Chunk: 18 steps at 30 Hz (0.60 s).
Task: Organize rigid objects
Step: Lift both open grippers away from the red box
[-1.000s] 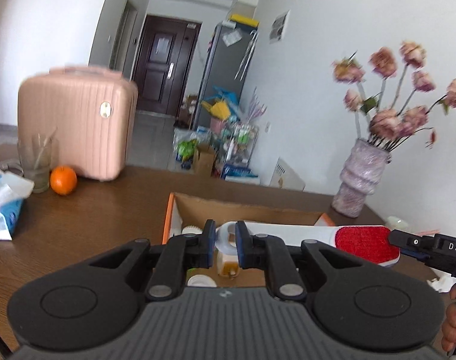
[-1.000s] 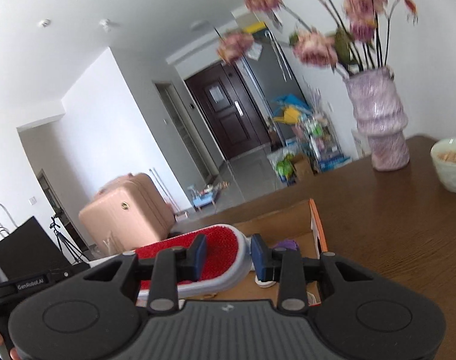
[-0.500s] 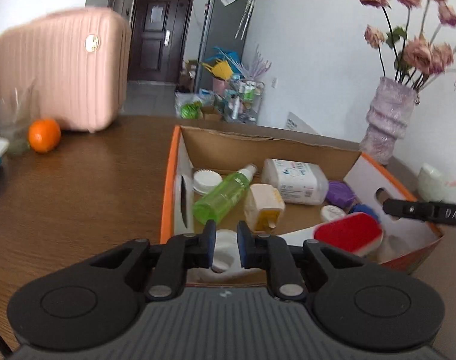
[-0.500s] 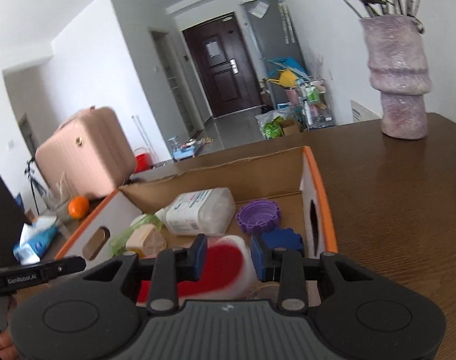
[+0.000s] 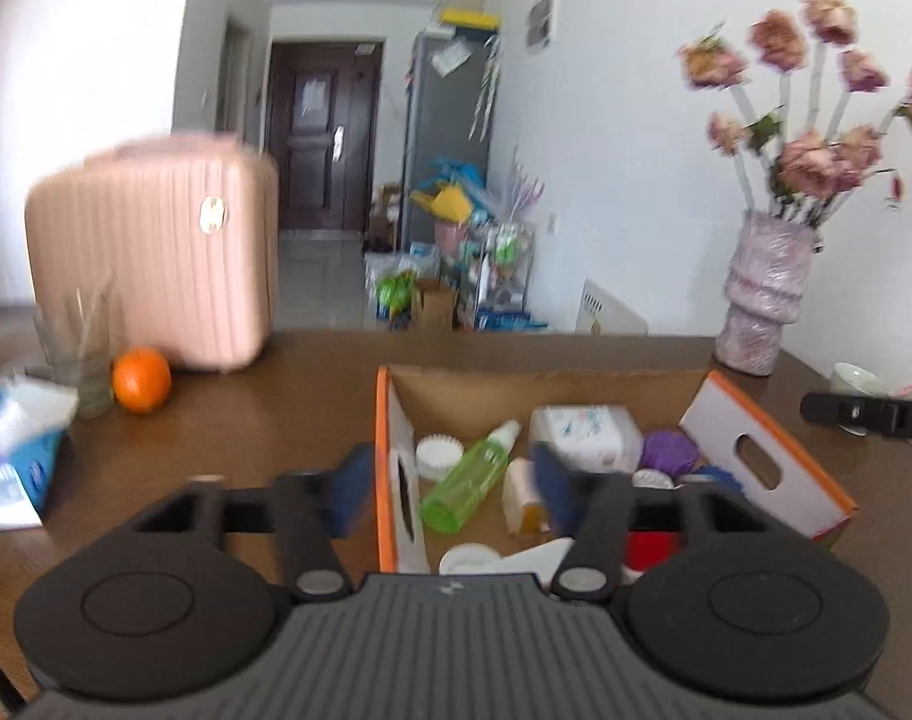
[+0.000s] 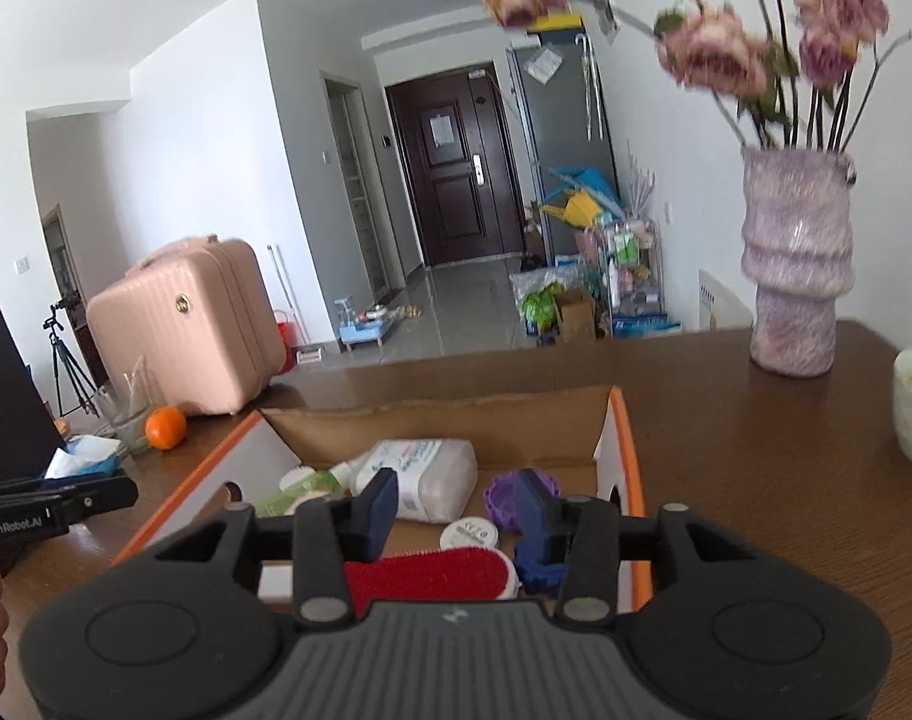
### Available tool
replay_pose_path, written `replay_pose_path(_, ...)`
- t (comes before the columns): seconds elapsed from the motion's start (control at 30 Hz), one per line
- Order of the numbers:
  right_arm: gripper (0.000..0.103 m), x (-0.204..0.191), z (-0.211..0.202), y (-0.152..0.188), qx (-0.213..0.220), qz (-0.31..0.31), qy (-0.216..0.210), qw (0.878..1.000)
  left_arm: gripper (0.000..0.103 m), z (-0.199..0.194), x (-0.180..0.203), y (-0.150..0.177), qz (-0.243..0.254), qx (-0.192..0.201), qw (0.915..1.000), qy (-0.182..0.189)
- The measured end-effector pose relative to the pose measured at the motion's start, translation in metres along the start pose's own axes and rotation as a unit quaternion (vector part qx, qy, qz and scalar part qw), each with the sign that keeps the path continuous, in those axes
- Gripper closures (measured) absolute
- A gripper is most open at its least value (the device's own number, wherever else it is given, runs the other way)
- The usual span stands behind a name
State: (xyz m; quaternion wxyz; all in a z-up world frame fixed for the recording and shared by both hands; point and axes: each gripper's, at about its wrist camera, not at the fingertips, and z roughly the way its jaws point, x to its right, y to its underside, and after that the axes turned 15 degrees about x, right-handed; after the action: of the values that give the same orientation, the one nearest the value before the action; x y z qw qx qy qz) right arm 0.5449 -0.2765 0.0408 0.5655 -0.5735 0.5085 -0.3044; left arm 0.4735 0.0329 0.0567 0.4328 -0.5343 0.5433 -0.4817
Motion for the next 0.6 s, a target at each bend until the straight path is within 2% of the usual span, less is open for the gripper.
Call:
replay_pose_path(0.03,0.047,-0.003,-0.01,-0.006,0.011,-0.005,0.003,1.0,0.017,-0.009,0.005,-0.004,0.014,0.012,0.9998,-0.002)
replay_pose_path(0.07,0.035,-0.007,-0.02,-0.012,0.024,-0.012,0.006,1.0,0.017,-0.017,0.011,-0.007,0.027,0.021,0.9994,-0.005)
replay_pose_path(0.1,0.028,-0.01,-0.03,-0.018,0.04,-0.02,0.013,0.999,0.016,-0.026,0.016,-0.011,0.037,0.029,0.9989,-0.006)
replay_pose_path(0.13,0.017,-0.015,-0.041,-0.022,0.058,-0.03,0.022,0.998,0.013,-0.036,0.02,-0.015,0.041,0.038,0.9984,-0.004)
replay_pose_path(0.17,0.011,-0.019,-0.053,-0.026,0.076,-0.042,0.032,0.996,0.009,-0.046,0.023,-0.019,0.042,0.053,0.9977,-0.005)
replay_pose_path(0.2,0.007,-0.024,-0.064,-0.028,0.093,-0.055,0.039,0.993,0.0,-0.057,0.027,-0.022,0.044,0.075,0.9962,-0.009)
replay_pose_path(0.27,0.0,-0.033,-0.085,-0.03,0.119,-0.077,0.051,0.989,0.0,-0.076,0.037,-0.021,0.051,0.113,0.992,-0.023)
replay_pose_path(0.33,0.0,-0.04,-0.106,-0.025,0.143,-0.084,0.056,0.984,0.0,-0.088,0.046,-0.016,0.06,0.114,0.9914,-0.025)
replay_pose_path(0.43,0.0,-0.047,-0.132,-0.009,0.166,-0.094,0.053,0.98,0.0,-0.109,0.052,-0.008,0.04,0.119,0.9918,-0.023)
replay_pose_path(0.6,0.0,-0.057,-0.162,0.008,0.164,-0.1,0.052,0.98,0.0,-0.145,0.058,0.0,0.032,0.134,0.9902,-0.02)
